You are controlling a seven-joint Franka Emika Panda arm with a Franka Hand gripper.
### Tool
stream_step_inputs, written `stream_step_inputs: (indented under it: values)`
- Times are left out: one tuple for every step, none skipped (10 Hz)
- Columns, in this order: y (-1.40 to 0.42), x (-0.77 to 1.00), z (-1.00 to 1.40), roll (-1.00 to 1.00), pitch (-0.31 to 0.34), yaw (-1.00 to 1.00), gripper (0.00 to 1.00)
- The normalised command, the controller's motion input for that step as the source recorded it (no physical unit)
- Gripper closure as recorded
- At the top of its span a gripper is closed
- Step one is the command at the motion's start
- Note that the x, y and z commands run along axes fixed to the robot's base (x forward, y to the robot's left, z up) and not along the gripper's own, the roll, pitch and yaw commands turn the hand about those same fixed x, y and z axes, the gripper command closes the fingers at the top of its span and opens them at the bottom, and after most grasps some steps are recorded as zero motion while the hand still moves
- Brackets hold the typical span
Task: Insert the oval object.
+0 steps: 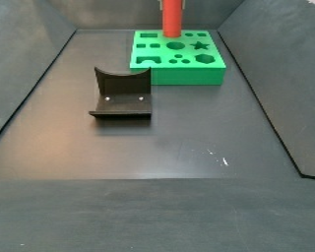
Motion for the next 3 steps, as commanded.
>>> stream_step_inputs:
  values:
    - [0.00, -0.07, -0.25, 0.05, 0.000, 0.00, 1.00]
    - [0.00, -0.07, -0.22, 0.00, -0.010, -0.03, 1.00]
    - [0.00, 0.00, 0.00, 0.00, 0.000, 0.00, 1.00]
